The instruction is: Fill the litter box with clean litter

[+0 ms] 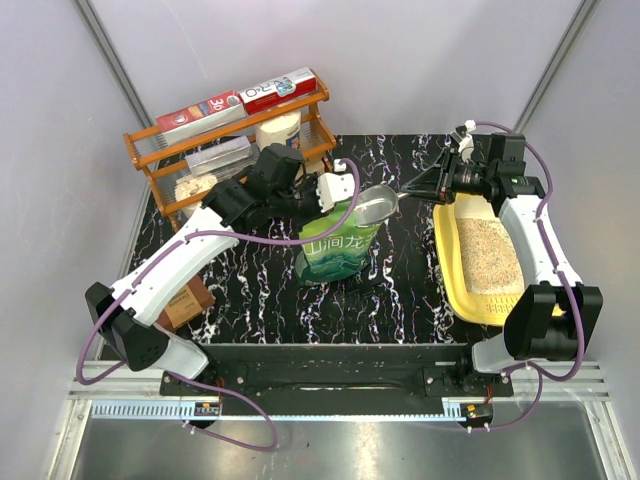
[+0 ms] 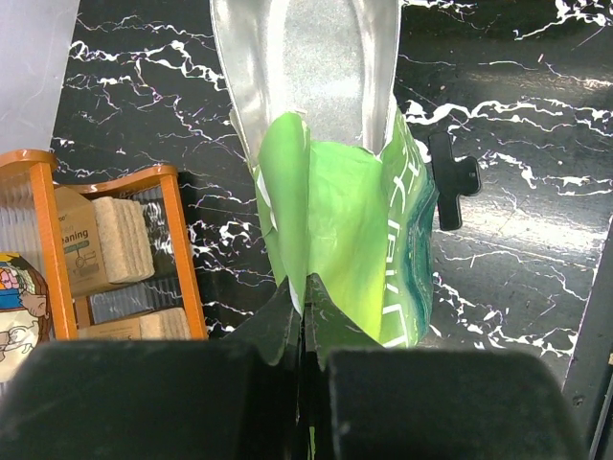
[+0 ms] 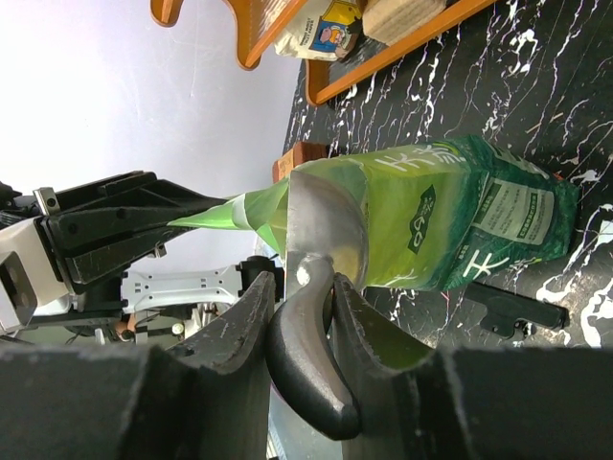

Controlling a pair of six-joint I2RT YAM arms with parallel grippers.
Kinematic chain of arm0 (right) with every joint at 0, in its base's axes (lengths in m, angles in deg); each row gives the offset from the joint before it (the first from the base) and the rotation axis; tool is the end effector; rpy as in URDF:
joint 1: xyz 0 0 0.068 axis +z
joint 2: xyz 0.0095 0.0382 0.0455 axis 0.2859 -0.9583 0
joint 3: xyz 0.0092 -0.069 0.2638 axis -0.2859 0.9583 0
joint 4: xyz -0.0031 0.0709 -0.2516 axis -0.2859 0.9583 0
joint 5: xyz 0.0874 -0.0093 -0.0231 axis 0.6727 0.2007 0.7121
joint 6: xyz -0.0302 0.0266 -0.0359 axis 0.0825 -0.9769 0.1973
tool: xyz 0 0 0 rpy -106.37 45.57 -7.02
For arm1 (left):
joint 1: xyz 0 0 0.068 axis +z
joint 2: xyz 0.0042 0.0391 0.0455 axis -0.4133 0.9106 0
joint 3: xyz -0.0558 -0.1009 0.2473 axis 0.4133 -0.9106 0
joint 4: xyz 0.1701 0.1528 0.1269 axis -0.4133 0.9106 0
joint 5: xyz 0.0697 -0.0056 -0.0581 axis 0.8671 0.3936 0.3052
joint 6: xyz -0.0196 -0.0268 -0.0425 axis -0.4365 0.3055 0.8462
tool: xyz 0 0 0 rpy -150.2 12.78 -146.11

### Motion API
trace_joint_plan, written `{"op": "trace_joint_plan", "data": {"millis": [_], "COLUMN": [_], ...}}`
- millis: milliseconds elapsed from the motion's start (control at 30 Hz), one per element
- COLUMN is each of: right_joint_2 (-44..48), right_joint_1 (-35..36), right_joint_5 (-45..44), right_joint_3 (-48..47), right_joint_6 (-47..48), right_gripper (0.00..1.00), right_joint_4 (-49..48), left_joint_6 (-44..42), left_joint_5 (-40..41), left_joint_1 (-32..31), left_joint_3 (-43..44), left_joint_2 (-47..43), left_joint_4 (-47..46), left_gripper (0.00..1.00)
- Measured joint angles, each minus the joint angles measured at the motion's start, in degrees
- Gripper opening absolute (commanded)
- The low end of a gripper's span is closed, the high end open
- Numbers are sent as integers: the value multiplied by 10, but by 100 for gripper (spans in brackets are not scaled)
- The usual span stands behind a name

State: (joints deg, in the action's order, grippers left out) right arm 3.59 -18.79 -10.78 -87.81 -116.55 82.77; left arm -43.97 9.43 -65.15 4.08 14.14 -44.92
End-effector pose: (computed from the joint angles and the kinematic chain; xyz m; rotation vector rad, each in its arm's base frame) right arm 0.3177 0.0197 0.3465 -0.0482 2.1503 1.4700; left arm 0.2302 -0.2127 0.3973 1.4722 1.6586 -0.4153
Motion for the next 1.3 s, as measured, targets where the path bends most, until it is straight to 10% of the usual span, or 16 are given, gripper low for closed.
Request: {"op": "trace_joint_plan", "data": {"millis": [1300], "right_joint_2": [-38], "right_joint_1": [-96], "right_joint_5": [139], "right_joint_3": [19], "right_joint_6": [61], "right_gripper": [0], "right_joint_4": [80], "left_joint_6": [-12], "left_joint_5": [6], "left_joint_1": [-1], "left_joint_3": [-2], "left_joint_2": [-10], "left_joint_4": [7], "left_gripper": [0]}}
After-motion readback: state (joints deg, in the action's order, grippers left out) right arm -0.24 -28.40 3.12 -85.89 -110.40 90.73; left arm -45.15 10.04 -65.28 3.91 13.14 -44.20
